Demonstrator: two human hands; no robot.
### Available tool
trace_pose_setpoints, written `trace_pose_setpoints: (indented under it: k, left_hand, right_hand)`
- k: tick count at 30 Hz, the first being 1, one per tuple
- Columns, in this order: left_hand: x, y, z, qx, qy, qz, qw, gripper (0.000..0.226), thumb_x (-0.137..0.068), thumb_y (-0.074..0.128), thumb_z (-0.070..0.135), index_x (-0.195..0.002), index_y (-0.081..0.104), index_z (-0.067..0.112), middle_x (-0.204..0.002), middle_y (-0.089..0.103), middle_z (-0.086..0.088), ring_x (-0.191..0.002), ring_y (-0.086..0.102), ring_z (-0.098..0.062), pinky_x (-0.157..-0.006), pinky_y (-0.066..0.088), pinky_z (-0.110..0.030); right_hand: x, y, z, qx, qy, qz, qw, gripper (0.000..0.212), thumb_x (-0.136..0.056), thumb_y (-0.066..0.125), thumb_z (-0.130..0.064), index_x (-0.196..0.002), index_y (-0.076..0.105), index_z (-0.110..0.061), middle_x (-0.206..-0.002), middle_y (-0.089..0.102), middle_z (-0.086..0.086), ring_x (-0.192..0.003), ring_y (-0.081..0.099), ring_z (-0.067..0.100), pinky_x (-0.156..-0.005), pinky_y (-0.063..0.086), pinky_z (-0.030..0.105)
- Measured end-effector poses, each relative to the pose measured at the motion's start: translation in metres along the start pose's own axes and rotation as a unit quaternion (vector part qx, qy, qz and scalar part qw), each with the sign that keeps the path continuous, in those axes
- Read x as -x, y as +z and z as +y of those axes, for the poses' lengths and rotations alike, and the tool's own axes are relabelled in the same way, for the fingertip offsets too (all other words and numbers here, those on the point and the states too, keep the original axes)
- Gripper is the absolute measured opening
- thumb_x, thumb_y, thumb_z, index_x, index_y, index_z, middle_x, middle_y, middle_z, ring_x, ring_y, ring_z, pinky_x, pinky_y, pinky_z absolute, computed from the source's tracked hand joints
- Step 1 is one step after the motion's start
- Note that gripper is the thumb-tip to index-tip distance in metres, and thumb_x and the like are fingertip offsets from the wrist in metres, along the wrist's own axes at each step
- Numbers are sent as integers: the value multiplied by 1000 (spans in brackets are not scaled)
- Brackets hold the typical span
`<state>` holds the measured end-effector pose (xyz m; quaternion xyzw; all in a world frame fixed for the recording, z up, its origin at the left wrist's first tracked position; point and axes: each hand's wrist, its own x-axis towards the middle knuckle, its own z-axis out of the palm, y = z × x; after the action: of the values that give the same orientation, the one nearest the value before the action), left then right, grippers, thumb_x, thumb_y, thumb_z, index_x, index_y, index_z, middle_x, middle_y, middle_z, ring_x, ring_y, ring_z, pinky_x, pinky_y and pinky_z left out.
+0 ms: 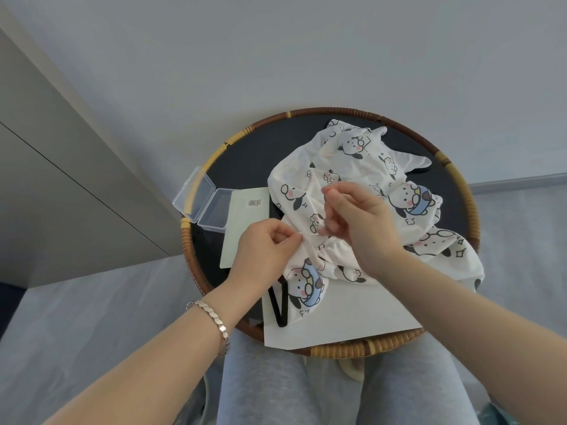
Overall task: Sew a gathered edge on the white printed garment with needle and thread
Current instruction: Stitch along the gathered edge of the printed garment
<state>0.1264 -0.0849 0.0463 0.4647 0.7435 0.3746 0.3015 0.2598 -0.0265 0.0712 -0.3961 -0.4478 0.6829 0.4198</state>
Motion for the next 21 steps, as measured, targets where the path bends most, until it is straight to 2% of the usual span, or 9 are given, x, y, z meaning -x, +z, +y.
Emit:
trace_pose_setpoints:
  k: [2,3,7,9,11,13,15,18,21]
  left_hand:
    - [0,-4,-4,-38,11,3,999,7,-83,67,22,-80,65,16,-64,56,5,-57,49,-3,-52,39,-6]
    - [0,-7,-5,-61,17,0,998,7,-83,67,22,-81,65,16,-63,54,6,-57,48,-3,-53,38,-5]
    - [1,-13,-7,-140,34,-26,989,17,-85,64,28,-92,70,14,-62,47,14,-58,45,-1,-53,36,-5]
    - [1,-15,-8,-155,35,-29,987,20,-86,62,29,-95,71,14,-65,48,16,-62,46,1,-54,34,-4]
    - [2,-15,-9,-148,33,-24,988,19,-87,62,28,-94,72,13,-65,48,16,-62,46,2,-54,35,-3]
    - [4,-14,-7,-133,32,-14,991,17,-86,63,26,-91,72,12,-61,47,16,-59,45,1,-54,35,-1]
    - [5,-13,-4,-115,32,-7,993,17,-85,64,25,-88,72,10,-58,47,15,-55,47,0,-53,35,-2]
    - [8,-13,2,-93,39,-9,995,15,-85,64,24,-86,71,10,-54,46,13,-51,49,7,-50,35,-4]
    - [8,-15,5,-91,58,-9,994,14,-86,63,23,-86,70,10,-53,47,11,-52,48,10,-50,35,-5]
  right_hand:
    - [-6,-11,0,191,-14,-26,981,17,-92,54,-13,-81,66,-19,-48,46,-9,-41,38,4,-46,38,16]
    - [-10,-19,0,341,-36,-35,939,16,-92,53,-17,-85,66,-19,-51,49,-10,-44,42,4,-48,37,16]
    - [-31,-56,-6,778,-27,-19,628,31,-91,38,-6,-114,55,-17,-95,59,6,-85,57,26,-63,40,30]
    - [-35,-68,-15,819,-6,45,572,34,-87,36,0,-114,52,-13,-91,48,6,-77,48,25,-60,34,31]
    - [-37,-69,-18,792,0,74,606,34,-87,37,-1,-115,51,-12,-94,48,7,-73,48,25,-59,35,30]
    - [-31,-57,-16,689,7,36,724,31,-91,42,-9,-119,52,-17,-99,54,5,-74,56,22,-58,39,27]
    - [-19,-37,-13,574,4,-56,817,24,-91,52,-23,-114,58,-21,-75,52,-3,-57,48,9,-51,35,23]
    - [-6,-15,-5,543,-1,-169,823,21,-86,59,-39,-103,64,-27,-59,40,-8,-50,38,4,-49,28,17]
    - [-4,-10,4,544,3,-173,821,17,-86,60,-39,-92,64,-23,-58,40,-8,-49,38,4,-45,30,13]
